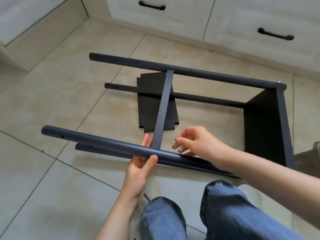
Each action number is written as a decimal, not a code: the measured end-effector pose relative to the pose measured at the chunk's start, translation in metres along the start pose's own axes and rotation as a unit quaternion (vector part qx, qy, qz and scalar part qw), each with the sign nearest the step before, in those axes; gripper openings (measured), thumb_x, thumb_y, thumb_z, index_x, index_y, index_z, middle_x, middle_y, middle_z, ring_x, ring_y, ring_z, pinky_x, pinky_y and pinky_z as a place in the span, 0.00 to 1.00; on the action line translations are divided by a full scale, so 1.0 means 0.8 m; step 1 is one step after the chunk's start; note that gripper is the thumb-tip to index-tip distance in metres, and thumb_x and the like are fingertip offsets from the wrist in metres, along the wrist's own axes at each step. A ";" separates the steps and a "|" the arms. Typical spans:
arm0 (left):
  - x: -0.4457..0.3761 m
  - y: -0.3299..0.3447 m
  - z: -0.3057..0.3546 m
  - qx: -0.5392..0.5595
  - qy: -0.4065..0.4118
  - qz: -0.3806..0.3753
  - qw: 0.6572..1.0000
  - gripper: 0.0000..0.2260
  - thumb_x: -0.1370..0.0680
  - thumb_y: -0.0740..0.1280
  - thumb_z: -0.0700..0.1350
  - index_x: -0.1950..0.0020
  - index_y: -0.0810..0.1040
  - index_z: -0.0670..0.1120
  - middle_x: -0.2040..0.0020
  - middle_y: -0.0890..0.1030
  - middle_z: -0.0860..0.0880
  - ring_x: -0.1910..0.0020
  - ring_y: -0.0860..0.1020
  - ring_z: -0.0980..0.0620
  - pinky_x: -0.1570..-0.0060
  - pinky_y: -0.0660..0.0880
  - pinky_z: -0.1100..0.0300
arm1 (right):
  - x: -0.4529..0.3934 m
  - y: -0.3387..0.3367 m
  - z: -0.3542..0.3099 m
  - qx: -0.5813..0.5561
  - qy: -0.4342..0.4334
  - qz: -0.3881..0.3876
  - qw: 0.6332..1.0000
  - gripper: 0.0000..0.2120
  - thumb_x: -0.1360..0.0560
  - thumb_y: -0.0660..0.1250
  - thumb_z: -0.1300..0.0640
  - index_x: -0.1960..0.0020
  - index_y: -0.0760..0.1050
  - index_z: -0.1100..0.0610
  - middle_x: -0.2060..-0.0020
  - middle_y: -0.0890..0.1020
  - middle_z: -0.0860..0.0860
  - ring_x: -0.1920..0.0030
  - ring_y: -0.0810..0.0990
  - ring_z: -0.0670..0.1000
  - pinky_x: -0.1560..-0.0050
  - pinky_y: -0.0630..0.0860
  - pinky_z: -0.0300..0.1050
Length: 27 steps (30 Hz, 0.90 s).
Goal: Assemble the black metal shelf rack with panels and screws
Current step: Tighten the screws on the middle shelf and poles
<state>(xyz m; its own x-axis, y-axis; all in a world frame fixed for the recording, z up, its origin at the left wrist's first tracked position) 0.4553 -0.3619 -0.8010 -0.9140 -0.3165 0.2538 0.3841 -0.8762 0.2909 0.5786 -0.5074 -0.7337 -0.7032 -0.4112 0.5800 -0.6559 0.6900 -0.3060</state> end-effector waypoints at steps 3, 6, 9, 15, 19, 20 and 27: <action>0.001 -0.005 -0.006 -0.005 -0.016 0.008 1.000 0.26 0.27 0.70 0.46 0.30 0.72 0.56 0.30 0.75 0.62 0.29 0.71 0.63 0.41 0.70 0.73 | -0.015 0.001 0.003 -0.113 0.011 -0.036 0.993 0.03 0.23 0.68 0.67 0.52 0.76 0.61 0.62 0.85 0.54 0.64 0.80 0.48 0.58 0.81 0.42; 0.000 -0.007 -0.003 -0.009 -0.029 0.004 1.000 0.26 0.27 0.72 0.44 0.30 0.73 0.54 0.26 0.73 0.52 0.27 0.70 0.57 0.33 0.69 0.67 | -0.030 0.005 0.005 -0.133 0.010 -0.055 0.990 0.06 0.27 0.72 0.69 0.54 0.77 0.61 0.63 0.84 0.55 0.67 0.80 0.47 0.63 0.80 0.38; 0.001 -0.006 0.000 -0.004 -0.045 -0.007 0.999 0.28 0.27 0.73 0.45 0.28 0.71 0.51 0.25 0.71 0.44 0.25 0.69 0.49 0.24 0.62 0.55 | -0.043 0.011 0.011 -0.119 -0.003 -0.053 0.992 0.07 0.27 0.72 0.68 0.56 0.77 0.59 0.64 0.84 0.54 0.68 0.79 0.45 0.65 0.78 0.36; 0.001 -0.006 0.000 0.018 -0.072 -0.009 0.997 0.44 0.36 0.83 0.57 0.25 0.69 0.48 0.25 0.71 0.43 0.25 0.68 0.46 0.23 0.59 0.52 | -0.052 0.022 0.019 -0.090 -0.019 -0.093 0.991 0.07 0.26 0.72 0.67 0.58 0.80 0.56 0.64 0.83 0.54 0.65 0.78 0.46 0.65 0.76 0.34; 0.000 -0.010 -0.002 0.021 -0.081 -0.009 0.996 0.42 0.36 0.83 0.56 0.26 0.71 0.49 0.27 0.74 0.43 0.26 0.70 0.45 0.25 0.63 0.57 | -0.055 0.026 0.022 -0.129 0.008 -0.133 0.983 0.06 0.25 0.70 0.68 0.55 0.82 0.59 0.64 0.82 0.54 0.66 0.78 0.46 0.65 0.77 0.34; 0.000 -0.010 -0.001 0.020 -0.083 -0.009 0.996 0.41 0.36 0.83 0.56 0.26 0.72 0.50 0.28 0.75 0.43 0.27 0.71 0.45 0.26 0.63 0.59 | -0.056 0.027 0.024 -0.148 0.016 -0.142 0.979 0.05 0.25 0.70 0.68 0.53 0.82 0.60 0.64 0.82 0.54 0.67 0.79 0.45 0.65 0.77 0.34; 0.001 -0.011 -0.001 0.032 -0.075 -0.006 0.997 0.38 0.35 0.82 0.56 0.27 0.74 0.55 0.30 0.76 0.43 0.27 0.70 0.43 0.24 0.62 0.56 | -0.059 0.034 0.028 -0.210 0.033 -0.167 0.963 0.03 0.23 0.69 0.63 0.54 0.82 0.62 0.65 0.85 0.53 0.71 0.78 0.43 0.67 0.77 0.33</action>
<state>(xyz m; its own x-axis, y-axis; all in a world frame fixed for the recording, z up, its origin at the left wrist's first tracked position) 0.4506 -0.3545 -0.8040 -0.8907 -0.2431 0.3841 0.3848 -0.8531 0.3524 0.5877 -0.4827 -0.7858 -0.4448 -0.6229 0.6435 -0.6643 0.7114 0.2296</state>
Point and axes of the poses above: each hand's wrist, its own x-axis away from the middle knuckle, its own y-axis out of the palm, z = x × y, the point moved 3 cm from there along -x, towards the middle knuckle
